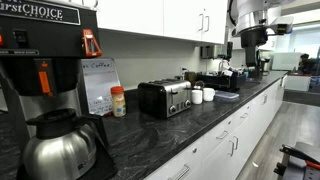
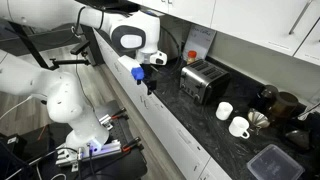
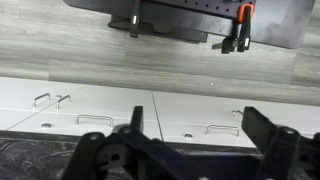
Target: Push down the toaster lever to the right.
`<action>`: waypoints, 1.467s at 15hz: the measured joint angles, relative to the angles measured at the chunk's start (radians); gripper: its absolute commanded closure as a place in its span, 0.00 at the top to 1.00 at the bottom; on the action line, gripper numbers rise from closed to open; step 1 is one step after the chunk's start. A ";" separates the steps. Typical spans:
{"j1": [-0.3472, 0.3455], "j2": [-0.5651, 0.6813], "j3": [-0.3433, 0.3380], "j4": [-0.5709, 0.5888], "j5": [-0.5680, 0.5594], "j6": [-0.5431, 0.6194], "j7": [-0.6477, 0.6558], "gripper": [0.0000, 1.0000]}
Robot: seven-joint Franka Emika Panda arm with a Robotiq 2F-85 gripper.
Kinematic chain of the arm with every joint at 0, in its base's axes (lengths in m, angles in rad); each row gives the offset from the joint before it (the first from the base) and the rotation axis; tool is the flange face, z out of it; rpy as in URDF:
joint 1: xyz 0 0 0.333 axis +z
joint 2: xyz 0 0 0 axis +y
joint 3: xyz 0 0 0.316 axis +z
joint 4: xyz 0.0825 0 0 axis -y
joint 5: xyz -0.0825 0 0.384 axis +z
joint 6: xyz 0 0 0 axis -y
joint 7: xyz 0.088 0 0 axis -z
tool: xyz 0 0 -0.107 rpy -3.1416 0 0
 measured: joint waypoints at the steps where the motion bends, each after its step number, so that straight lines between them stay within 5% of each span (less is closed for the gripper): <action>1: 0.000 0.000 0.000 0.000 0.000 0.000 0.000 1.00; 18: 0.000 0.001 -0.001 0.000 0.001 0.001 0.000 1.00; 22: -0.010 0.038 -0.021 0.014 0.000 0.095 0.000 1.00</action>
